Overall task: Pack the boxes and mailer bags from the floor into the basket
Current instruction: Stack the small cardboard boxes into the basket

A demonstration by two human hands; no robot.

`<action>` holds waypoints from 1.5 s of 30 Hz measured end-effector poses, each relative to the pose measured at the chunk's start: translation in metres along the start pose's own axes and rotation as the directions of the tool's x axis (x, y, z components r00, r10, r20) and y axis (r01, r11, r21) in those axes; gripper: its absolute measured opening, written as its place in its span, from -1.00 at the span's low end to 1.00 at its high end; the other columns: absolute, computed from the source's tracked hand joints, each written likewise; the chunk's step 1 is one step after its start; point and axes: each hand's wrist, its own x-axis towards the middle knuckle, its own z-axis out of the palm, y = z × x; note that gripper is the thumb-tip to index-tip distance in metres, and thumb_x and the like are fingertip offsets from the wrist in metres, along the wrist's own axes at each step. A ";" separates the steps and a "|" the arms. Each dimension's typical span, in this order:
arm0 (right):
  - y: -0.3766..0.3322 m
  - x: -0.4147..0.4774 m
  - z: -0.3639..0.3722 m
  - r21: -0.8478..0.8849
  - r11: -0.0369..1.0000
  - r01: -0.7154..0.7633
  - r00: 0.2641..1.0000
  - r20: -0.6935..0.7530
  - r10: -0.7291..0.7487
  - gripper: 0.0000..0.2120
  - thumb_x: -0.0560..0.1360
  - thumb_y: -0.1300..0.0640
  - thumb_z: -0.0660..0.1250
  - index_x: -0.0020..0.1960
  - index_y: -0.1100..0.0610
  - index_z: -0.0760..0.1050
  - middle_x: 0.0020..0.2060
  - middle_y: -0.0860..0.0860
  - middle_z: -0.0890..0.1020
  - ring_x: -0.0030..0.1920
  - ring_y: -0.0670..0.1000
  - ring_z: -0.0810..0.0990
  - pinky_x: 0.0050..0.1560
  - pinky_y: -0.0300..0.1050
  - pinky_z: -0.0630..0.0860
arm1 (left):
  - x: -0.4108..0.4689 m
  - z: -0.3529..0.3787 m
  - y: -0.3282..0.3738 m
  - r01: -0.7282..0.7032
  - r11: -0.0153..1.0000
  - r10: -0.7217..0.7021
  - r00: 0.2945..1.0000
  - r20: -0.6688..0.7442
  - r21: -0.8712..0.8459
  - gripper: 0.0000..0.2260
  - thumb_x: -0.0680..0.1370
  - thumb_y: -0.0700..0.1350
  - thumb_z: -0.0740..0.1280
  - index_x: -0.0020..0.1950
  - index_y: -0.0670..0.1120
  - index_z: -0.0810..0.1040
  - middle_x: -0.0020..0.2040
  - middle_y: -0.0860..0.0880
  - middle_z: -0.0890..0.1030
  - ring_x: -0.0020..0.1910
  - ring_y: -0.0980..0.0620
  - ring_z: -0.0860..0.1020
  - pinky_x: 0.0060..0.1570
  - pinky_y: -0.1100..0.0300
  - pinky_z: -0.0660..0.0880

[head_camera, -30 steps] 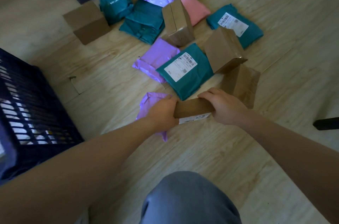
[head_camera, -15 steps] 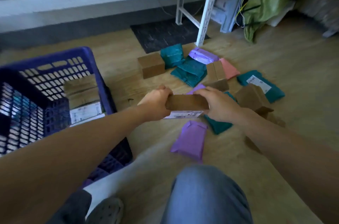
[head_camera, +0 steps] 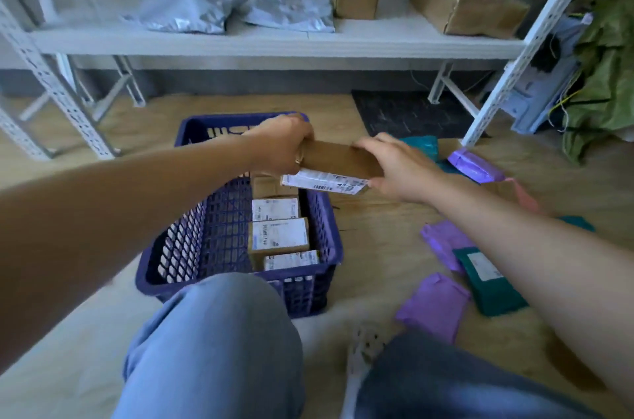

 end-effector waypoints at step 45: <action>-0.052 0.352 0.261 0.126 0.973 0.195 0.977 0.062 -0.204 -0.41 0.48 0.16 0.40 0.44 0.06 0.24 0.41 0.03 0.38 0.27 0.13 0.50 0.13 0.05 0.51 | 0.126 0.156 -0.303 0.235 0.839 -0.321 0.942 0.097 0.491 -0.60 0.47 -0.30 0.33 0.30 -0.17 0.37 0.22 -0.12 0.42 0.17 -0.10 0.46 -0.16 0.07 0.41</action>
